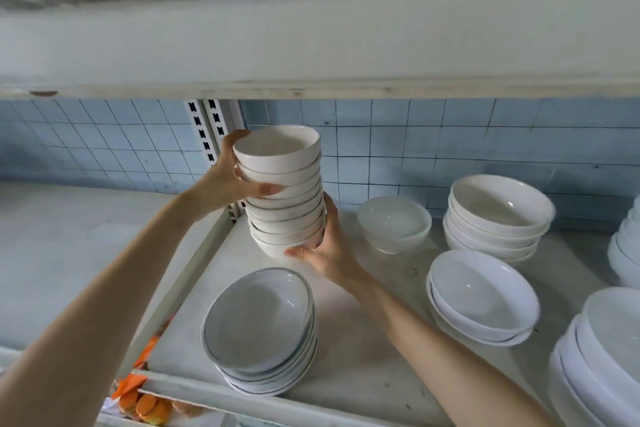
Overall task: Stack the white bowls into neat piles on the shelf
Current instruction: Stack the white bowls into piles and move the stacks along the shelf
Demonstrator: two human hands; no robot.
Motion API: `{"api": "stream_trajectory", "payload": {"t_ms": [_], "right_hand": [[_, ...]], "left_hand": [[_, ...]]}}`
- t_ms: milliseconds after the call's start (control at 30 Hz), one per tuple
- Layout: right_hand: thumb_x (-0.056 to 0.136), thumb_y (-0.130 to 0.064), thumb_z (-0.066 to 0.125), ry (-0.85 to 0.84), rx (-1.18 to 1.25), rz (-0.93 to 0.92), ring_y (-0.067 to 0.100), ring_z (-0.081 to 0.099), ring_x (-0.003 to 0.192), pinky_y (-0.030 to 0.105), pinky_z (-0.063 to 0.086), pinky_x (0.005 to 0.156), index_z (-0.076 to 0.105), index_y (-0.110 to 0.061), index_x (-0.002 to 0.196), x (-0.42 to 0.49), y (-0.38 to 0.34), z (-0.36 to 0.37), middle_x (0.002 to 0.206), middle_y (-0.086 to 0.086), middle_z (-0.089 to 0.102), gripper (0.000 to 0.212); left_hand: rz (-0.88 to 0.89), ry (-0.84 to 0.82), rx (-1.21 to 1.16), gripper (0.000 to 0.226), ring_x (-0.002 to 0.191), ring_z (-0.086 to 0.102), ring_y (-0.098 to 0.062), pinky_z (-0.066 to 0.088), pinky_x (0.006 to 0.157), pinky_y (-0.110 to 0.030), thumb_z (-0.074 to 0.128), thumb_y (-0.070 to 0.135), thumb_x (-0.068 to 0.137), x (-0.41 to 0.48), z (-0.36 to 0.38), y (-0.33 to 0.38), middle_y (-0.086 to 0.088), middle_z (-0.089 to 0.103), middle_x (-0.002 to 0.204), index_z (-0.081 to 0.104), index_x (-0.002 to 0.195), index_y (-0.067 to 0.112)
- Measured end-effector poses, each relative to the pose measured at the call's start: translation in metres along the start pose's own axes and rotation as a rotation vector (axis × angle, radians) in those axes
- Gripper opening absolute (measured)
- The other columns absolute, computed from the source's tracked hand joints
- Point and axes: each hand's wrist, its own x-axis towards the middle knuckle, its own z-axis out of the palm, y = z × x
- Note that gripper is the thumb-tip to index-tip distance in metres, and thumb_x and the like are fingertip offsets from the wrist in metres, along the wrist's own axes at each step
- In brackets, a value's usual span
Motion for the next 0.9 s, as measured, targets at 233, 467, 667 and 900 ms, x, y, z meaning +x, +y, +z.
{"api": "stream_trajectory", "payload": {"t_ms": [233,467,667,900], "right_hand": [[0.047,-0.036,0.084,0.005,-0.026,0.020,0.013,0.043,0.128,0.044,0.035,0.109,0.025,-0.028,0.138,0.030,0.007,0.010,0.138,-0.002,0.044,0.108],[0.060,-0.007,0.086,-0.038,-0.036,0.030,0.010,0.042,0.123,0.029,0.035,0.107,0.022,-0.032,0.129,0.049,0.012,0.009,0.132,-0.007,0.043,0.097],[0.064,-0.008,0.084,-0.075,-0.049,0.051,0.006,0.042,0.121,0.023,0.035,0.105,0.021,-0.036,0.126,0.047,0.006,0.006,0.125,-0.018,0.041,0.093],[0.077,-0.029,0.076,0.063,-0.179,0.089,0.013,0.032,0.134,0.030,0.027,0.113,0.025,-0.015,0.145,0.016,-0.012,-0.014,0.146,0.001,0.034,0.086]], "left_hand": [[-0.051,0.028,-0.020,0.126,0.117,0.047,-0.018,0.046,0.096,-0.031,0.082,0.045,0.034,0.018,-0.011,-0.011,0.001,0.045,0.125,0.014,0.138,0.025],[-0.041,0.044,-0.012,0.129,0.126,0.045,-0.018,0.041,0.106,-0.039,0.087,0.045,0.038,0.026,-0.017,-0.018,-0.001,0.043,0.136,0.014,0.142,0.025],[0.009,0.143,-0.090,0.107,0.122,0.040,-0.012,0.042,0.095,-0.021,0.079,0.010,0.072,0.016,-0.005,-0.022,0.007,0.035,0.130,0.005,0.148,0.021],[0.107,0.213,-0.145,0.077,0.110,0.047,-0.007,0.047,0.070,-0.004,0.067,0.010,0.084,0.001,0.003,-0.017,0.010,0.041,0.123,0.019,0.144,0.016]]}}
